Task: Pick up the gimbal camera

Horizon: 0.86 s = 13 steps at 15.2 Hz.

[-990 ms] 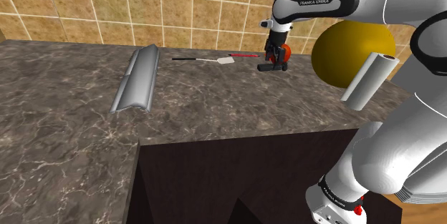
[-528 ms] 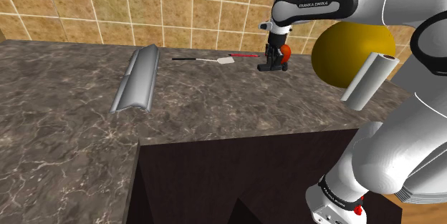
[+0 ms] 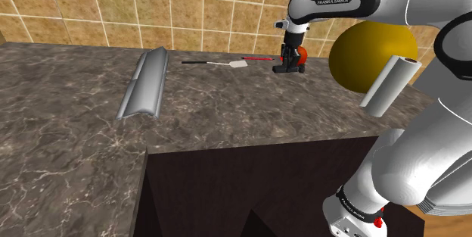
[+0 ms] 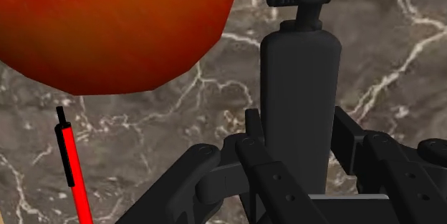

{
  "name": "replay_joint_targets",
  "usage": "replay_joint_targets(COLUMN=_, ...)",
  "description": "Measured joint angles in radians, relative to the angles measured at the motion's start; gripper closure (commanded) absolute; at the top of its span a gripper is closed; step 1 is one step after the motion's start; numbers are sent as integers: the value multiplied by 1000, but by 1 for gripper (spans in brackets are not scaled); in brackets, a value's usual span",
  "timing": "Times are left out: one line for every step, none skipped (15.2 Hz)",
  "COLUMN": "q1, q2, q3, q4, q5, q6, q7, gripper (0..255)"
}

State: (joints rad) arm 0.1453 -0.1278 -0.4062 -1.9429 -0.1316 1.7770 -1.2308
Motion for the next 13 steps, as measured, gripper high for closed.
replay_joint_targets(q1=1, q2=2, q3=1, q4=12, q5=1, q6=-11, q7=0, gripper=255)
replay_joint_targets(q1=1, q2=0, q3=2, q4=22, q5=1, q6=-22, q7=0, gripper=255)
replay_joint_targets(q1=2, q2=-4, q3=3, q4=29, q5=0, q6=-33, q7=0, gripper=255)
replay_joint_targets(q1=2, q2=-5, q3=3, q4=46, q5=0, q6=-50, q7=-2, gripper=255)
replay_joint_targets(q1=1, q2=0, q3=2, q4=65, q5=2, q6=-64, q7=-5, gripper=255)
replay_joint_targets(q1=2, q2=-2, q3=3, q4=76, q5=2, q6=-78, q7=-5, gripper=255)
replay_joint_targets(q1=2, q2=0, q3=3, q4=93, q5=2, q6=-93, q7=-7, gripper=255)
replay_joint_targets(q1=3, q2=-2, q3=5, q4=105, q5=3, q6=-106, q7=-6, gripper=255)
replay_joint_targets(q1=3, q2=7, q3=3, q4=125, q5=6, q6=-118, q7=-11, gripper=255)
replay_joint_targets(q1=3, q2=8, q3=3, q4=142, q5=6, q6=-133, q7=-12, gripper=255)
replay_joint_targets(q1=3, q2=12, q3=3, q4=159, q5=8, q6=-147, q7=-15, gripper=255)
replay_joint_targets(q1=3, q2=15, q3=3, q4=174, q5=9, q6=-160, q7=-16, gripper=255)
replay_joint_targets(q1=4, q2=12, q3=4, q4=178, q5=8, q6=-166, q7=-15, gripper=255)
